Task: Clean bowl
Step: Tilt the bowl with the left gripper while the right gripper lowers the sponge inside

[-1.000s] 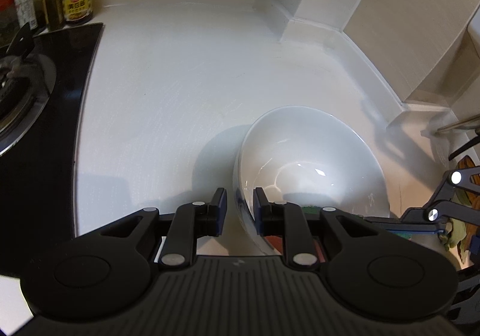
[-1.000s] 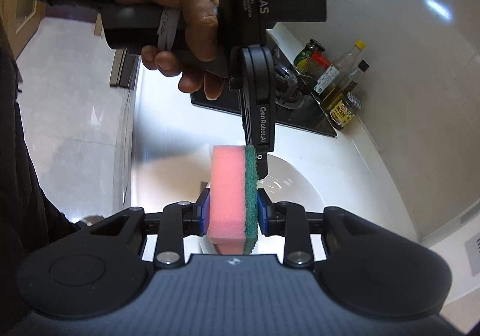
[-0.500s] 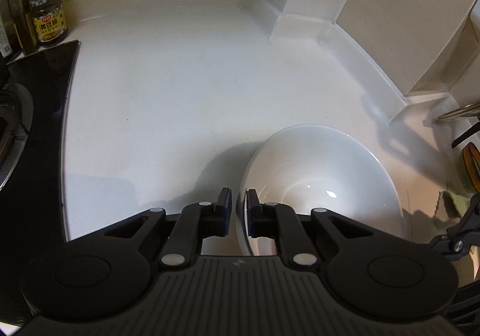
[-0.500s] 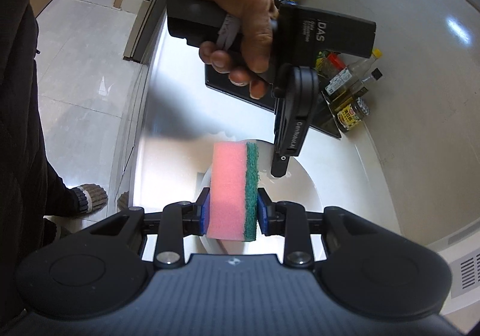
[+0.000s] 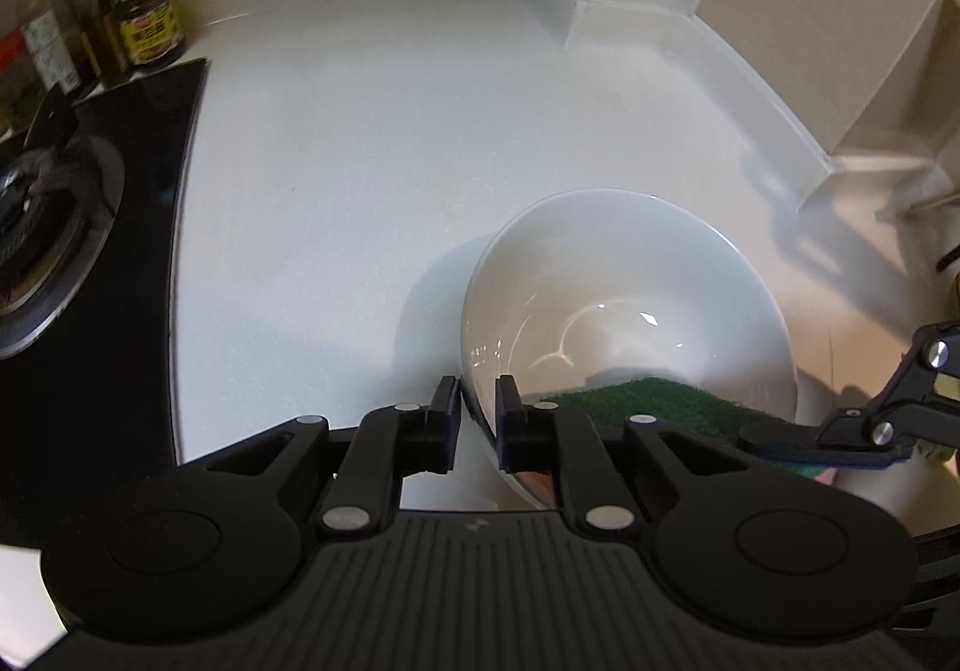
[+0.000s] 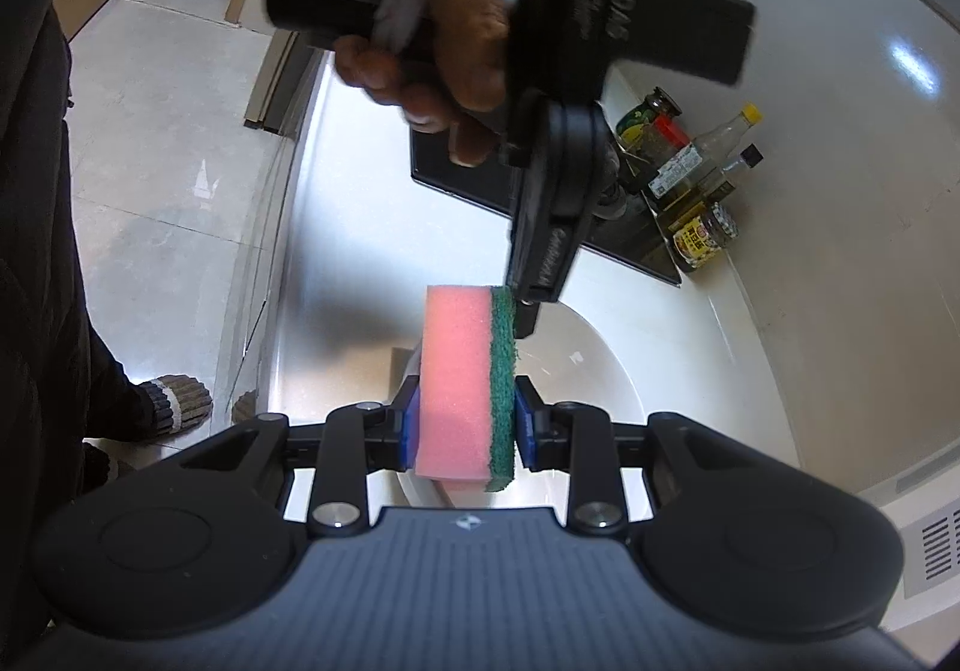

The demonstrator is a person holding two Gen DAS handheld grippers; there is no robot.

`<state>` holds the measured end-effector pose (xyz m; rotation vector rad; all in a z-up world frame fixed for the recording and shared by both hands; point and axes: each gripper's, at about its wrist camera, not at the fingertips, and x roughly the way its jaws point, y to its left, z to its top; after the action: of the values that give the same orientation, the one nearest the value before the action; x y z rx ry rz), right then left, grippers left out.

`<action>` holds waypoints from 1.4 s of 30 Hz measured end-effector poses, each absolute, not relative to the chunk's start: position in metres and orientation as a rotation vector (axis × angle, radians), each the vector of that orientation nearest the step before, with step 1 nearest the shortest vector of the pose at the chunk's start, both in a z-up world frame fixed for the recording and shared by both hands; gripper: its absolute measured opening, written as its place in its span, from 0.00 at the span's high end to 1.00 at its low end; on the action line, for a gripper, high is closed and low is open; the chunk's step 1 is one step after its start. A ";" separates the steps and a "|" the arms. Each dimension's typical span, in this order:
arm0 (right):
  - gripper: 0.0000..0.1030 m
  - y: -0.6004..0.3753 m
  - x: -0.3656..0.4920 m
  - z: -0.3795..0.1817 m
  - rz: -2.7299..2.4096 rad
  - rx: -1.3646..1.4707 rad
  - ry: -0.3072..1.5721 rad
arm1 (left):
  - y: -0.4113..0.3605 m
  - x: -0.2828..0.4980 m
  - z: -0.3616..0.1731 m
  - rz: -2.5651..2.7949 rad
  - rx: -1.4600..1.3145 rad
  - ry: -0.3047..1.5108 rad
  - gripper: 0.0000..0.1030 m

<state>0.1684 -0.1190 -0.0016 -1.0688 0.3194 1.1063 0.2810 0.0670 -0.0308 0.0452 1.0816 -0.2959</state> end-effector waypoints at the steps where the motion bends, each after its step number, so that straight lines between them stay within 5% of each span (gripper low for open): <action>1: 0.74 -0.119 0.169 -0.002 1.107 -1.088 0.316 | 0.065 0.286 -0.031 -0.310 0.063 1.080 0.93; 12: 0.74 -0.119 0.172 -0.006 1.066 -1.140 0.331 | 0.045 0.317 -0.031 -0.340 0.115 1.077 0.96; 20: 0.74 -0.118 0.169 -0.006 1.077 -1.146 0.313 | 0.051 0.283 -0.033 -0.276 0.093 1.088 0.87; 32: 0.74 -0.120 0.167 -0.004 1.063 -1.243 0.319 | 0.040 0.328 -0.038 -0.366 0.154 1.094 0.95; 42: 0.74 -0.121 0.164 -0.002 1.058 -1.246 0.312 | 0.047 0.276 -0.032 -0.255 0.055 1.051 0.87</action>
<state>0.1643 -0.1209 -0.0018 -1.2463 0.3118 1.0578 0.2757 0.0473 -0.0322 0.0546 1.0514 -0.2549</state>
